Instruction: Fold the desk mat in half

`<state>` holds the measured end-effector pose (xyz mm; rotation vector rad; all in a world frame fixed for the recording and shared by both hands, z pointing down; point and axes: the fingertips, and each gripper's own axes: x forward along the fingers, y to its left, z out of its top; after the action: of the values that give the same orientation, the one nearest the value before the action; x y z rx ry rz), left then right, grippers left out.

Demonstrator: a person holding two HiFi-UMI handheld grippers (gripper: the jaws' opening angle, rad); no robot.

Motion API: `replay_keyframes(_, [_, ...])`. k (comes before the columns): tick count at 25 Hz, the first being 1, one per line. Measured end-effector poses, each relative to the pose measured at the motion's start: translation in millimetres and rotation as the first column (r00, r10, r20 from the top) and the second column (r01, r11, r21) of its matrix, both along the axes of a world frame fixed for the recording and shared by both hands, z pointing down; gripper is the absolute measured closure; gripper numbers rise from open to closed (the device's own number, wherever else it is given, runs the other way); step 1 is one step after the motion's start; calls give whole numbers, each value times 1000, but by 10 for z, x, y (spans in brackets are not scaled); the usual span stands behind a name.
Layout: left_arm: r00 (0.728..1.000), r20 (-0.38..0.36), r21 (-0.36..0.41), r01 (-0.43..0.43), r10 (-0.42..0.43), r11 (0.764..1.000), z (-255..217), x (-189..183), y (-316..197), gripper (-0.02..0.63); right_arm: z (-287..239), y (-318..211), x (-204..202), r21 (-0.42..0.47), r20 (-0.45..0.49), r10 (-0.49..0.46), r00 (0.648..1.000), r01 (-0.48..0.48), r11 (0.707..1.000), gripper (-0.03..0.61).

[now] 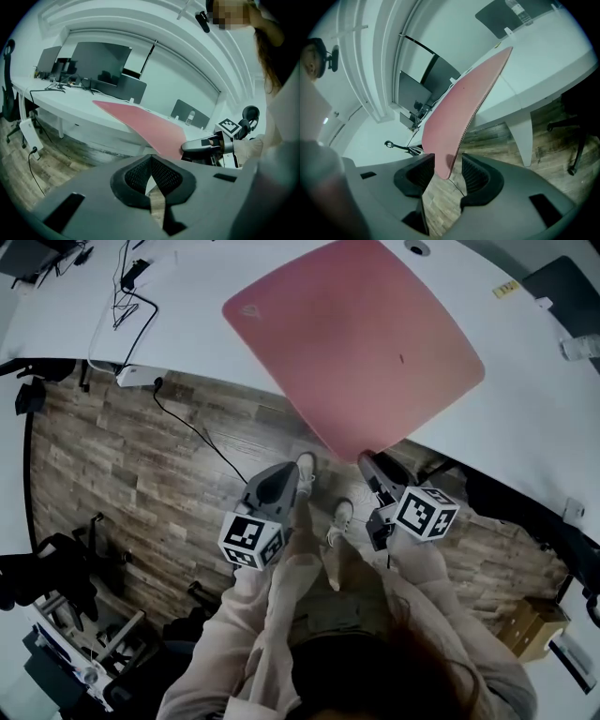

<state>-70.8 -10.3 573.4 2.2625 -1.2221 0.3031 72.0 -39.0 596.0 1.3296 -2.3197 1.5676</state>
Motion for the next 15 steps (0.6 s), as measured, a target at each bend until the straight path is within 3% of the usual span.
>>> replay_keyframes(7, [998, -27, -41, -51, 50, 998, 222, -46, -149, 588, 14, -200, -84, -7, 23, 65, 998, -65, 998, 410])
replay_keyframes(15, [995, -48, -4, -89, 89, 996, 33, -35, -278, 588, -102, -204, -73, 1, 61, 104, 993, -105, 995, 497])
